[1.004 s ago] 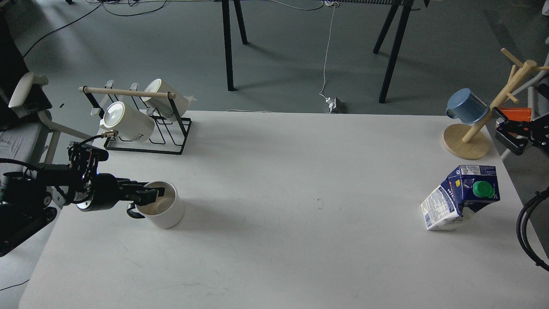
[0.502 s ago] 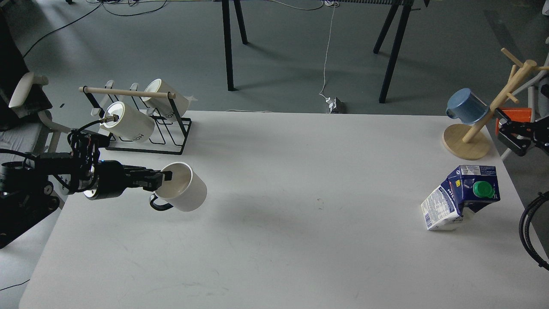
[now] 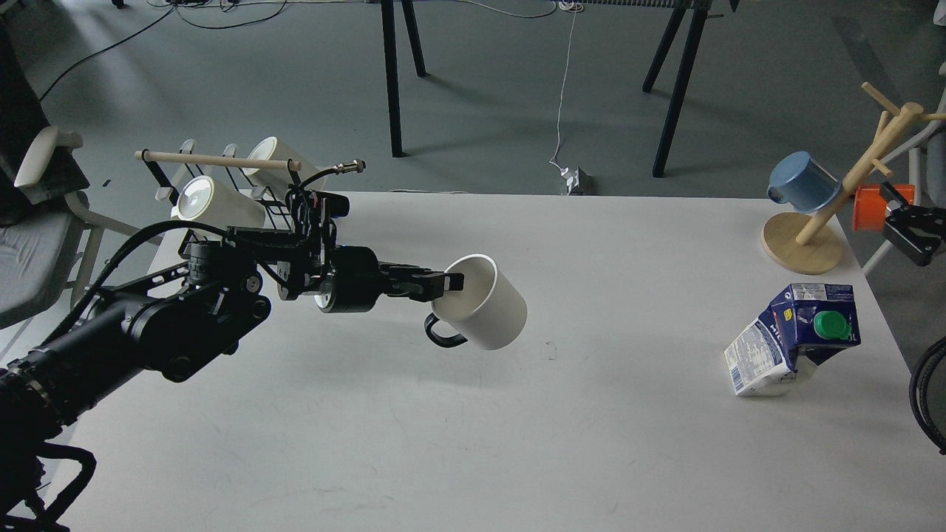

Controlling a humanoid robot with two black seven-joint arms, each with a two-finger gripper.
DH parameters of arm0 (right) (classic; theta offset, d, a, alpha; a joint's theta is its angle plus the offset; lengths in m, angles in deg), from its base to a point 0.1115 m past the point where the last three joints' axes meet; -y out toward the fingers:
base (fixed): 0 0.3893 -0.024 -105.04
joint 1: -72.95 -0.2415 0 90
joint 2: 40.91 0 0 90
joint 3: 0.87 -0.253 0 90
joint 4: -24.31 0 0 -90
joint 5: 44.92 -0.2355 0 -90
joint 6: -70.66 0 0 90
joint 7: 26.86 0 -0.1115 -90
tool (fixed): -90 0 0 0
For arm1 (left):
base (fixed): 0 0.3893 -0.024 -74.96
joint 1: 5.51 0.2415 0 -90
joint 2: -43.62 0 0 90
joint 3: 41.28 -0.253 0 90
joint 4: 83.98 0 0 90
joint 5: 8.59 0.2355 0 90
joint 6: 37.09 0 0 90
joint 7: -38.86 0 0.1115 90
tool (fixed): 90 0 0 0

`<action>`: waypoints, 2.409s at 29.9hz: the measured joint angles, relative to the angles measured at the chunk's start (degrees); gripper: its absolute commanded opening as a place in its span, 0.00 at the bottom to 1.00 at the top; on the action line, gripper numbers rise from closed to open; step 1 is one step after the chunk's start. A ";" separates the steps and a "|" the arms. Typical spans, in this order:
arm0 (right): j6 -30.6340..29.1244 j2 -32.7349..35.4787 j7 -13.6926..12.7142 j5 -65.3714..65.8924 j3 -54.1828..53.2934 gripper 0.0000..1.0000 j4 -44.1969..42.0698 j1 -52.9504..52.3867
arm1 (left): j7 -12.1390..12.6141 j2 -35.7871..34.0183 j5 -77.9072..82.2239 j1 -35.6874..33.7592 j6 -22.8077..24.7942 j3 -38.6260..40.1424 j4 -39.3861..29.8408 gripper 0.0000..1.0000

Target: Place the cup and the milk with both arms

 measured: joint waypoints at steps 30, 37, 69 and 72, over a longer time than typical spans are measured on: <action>0.00 0.63 0.00 -2.23 0.07 0.99 1.46 1.28 | -0.01 5.33 4.93 0.65 0.00 -4.79 7.77 0.82; 0.00 6.33 0.01 -16.18 0.03 0.99 6.64 4.17 | -0.01 -0.74 -12.67 0.37 -0.01 1.21 4.93 0.85; 0.00 -3.69 0.01 -18.94 3.20 0.99 23.43 42.82 | -0.01 -18.05 -58.09 1.85 0.00 13.50 3.84 0.87; 0.00 -4.32 0.01 -18.62 3.38 0.99 23.23 41.36 | -0.01 -17.92 -58.08 2.42 0.00 13.50 3.86 0.87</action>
